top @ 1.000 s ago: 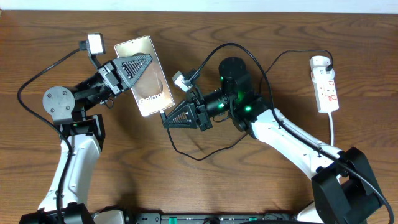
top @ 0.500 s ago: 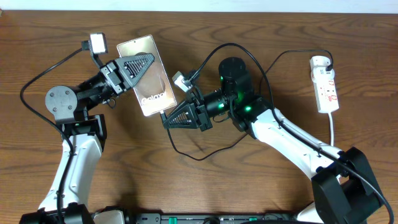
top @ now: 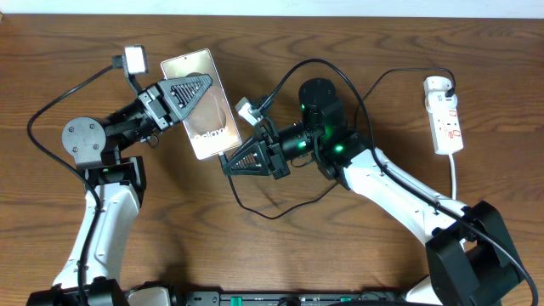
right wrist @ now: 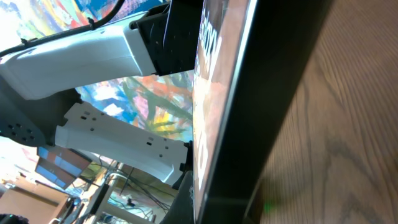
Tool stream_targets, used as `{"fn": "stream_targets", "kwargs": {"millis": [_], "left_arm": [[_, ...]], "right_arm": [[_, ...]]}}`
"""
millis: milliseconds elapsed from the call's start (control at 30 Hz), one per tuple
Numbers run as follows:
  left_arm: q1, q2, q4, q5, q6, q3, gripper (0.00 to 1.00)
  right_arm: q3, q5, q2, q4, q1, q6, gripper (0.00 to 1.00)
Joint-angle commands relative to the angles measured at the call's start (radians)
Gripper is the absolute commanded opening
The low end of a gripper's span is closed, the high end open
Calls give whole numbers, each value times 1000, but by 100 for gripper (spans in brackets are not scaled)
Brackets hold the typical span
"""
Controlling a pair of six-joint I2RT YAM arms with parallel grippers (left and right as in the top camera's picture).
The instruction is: Plug charger to phone and switch on socket
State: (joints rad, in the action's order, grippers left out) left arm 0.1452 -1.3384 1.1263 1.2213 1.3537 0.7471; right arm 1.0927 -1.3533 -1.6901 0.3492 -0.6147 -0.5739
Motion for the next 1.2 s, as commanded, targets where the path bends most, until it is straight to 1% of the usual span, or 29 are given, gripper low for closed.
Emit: {"fn": "stream_targets", "kwargs": {"millis": [0, 200, 300, 467, 733, 1167], "left_arm": [[-8, 18, 13, 20, -13, 3, 7], [-8, 18, 13, 35, -37, 3, 7], [-8, 18, 13, 53, -63, 3, 7], [-8, 18, 13, 64, -63, 3, 7], [-8, 18, 47, 115, -67, 3, 7], [-8, 18, 47, 130, -67, 3, 7]], "right_arm": [[7, 12, 2, 6, -4, -5, 1], [7, 16, 2, 21, -4, -15, 1], [7, 16, 2, 64, -4, -46, 1], [7, 27, 2, 131, -4, -86, 1], [7, 54, 2, 134, 8, -87, 1], [7, 80, 2, 171, 21, -116, 1]]}}
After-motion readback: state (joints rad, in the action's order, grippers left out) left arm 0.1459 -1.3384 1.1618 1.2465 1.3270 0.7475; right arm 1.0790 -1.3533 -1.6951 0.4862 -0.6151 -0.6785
